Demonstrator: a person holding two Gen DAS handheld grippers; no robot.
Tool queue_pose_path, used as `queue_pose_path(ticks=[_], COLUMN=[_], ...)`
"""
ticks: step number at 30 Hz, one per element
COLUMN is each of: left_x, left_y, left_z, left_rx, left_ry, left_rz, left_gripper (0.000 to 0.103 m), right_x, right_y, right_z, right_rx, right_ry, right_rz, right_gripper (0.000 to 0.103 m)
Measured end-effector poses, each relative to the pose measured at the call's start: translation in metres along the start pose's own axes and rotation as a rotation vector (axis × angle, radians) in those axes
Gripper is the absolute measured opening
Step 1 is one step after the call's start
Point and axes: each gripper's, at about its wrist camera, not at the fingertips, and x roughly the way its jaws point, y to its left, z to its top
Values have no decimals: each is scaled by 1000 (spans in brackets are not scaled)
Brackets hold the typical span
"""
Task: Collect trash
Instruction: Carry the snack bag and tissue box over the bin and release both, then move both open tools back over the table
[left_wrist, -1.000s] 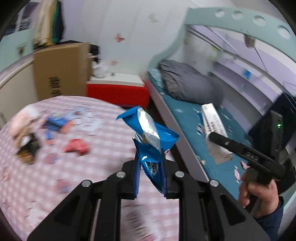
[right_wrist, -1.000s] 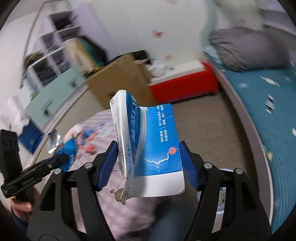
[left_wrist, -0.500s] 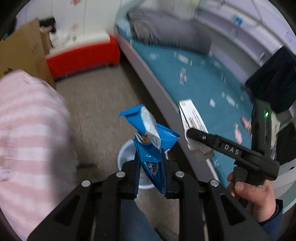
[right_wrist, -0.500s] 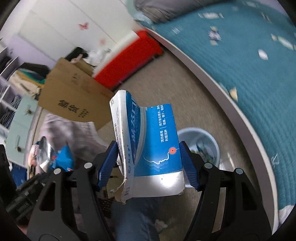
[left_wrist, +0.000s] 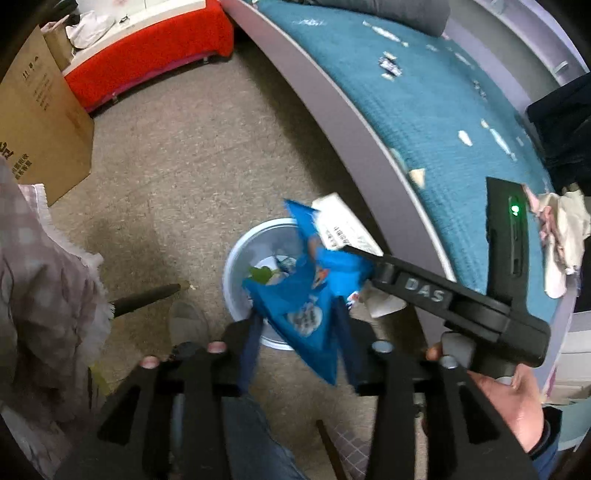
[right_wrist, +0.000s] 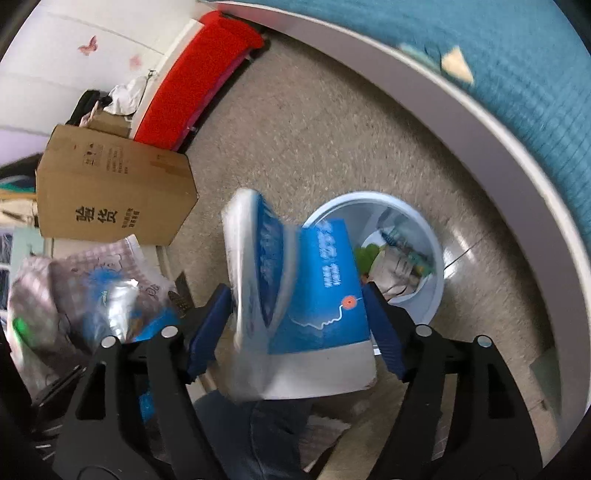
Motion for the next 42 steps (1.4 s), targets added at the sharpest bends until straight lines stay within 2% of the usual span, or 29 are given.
queue_pose_path(ticks=[1,2,4,7,13,19,24,30,42], left_x=[2,5,7,11,10,3,-33,-102,-233], left_y=[4,7,12,10,2,3,-7,-7,43], left_z=[2,1,-2,-2,-6,-6,-6,-14,-59], left_rx=[-12,-34,-62,-56,-17,-29,-1,13,-46], left_ry=[12,27,37,60,61,47,-49,-198,-469], left_rz=[5,6,-5,18,22,12,0,-7,21], left_gripper=[64,77,78,82,84,84,84,86,86], right_x=[4,6,5,0,-25,-48,-77,-122,-185], right_y=[-6,-8,-14,-14,-15,-9,12,60,176], right_z=[0,2,2,1,-1,-1,-2,-8,-44], right_rx=[19,29,51,66,59,35,-2,-87,-315], right_ry=[15,20,18,4,-49,-92,-151,-244,-358], right_rz=[0,-4,-14,-22,-29,-32,-25,-3,62], right_gripper=[87,93,93,95,95,95,96,97,97])
